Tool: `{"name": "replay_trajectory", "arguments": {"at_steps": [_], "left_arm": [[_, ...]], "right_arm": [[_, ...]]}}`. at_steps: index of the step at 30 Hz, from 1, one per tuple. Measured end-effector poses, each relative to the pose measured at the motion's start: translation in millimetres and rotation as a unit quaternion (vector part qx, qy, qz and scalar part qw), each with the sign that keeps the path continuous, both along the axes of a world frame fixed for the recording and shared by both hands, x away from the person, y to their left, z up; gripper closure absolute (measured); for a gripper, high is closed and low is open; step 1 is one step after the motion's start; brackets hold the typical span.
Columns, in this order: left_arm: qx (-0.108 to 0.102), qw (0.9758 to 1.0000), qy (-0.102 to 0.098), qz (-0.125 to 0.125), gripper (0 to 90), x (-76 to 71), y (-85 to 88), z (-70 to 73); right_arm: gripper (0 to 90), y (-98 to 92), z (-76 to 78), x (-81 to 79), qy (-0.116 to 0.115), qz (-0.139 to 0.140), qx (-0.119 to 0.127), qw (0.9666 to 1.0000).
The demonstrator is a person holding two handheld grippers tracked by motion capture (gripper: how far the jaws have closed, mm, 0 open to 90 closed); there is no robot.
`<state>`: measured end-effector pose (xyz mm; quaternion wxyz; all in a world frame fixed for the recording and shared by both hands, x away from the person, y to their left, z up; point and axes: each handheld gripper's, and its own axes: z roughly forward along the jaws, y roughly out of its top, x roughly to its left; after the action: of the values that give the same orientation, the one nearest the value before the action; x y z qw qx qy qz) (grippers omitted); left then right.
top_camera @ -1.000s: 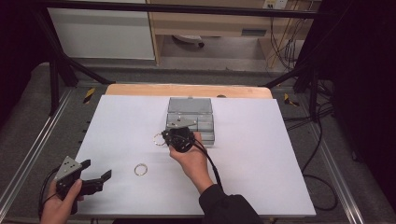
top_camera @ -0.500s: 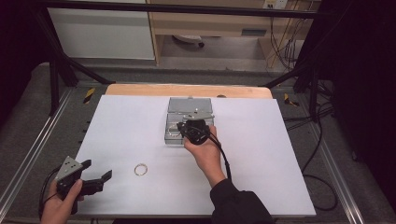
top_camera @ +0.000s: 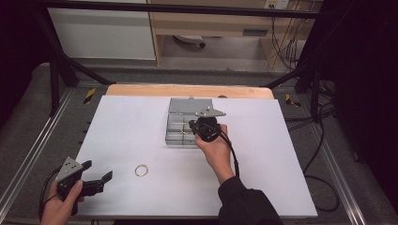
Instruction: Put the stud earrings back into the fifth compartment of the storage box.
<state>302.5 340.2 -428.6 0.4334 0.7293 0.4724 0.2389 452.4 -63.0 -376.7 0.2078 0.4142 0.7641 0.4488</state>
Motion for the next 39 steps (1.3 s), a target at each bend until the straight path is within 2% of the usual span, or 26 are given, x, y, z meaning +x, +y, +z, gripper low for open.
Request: {"name": "replay_trajectory", "arguments": {"at_steps": [17, 30, 39], "left_arm": [[0.003, 1.0000, 0.001, -0.005, 7.6, 0.3, -1.9, -0.1], [0.004, 1.0000, 0.002, -0.004, 7.6, 0.3, -1.2, -0.3], [0.006, 1.0000, 0.003, -0.006, 7.5, 0.2, -1.5, -0.7]], "right_arm": [[86.8, -17.8, -11.9, 13.4, 0.022, -0.028, -0.006, 0.9994], [86.8, -19.2, -22.8, 14.1, 0.035, -0.030, -0.012, 0.9989], [86.6, -10.0, -31.4, 18.6, 0.043, -0.029, -0.019, 0.9985]]}}
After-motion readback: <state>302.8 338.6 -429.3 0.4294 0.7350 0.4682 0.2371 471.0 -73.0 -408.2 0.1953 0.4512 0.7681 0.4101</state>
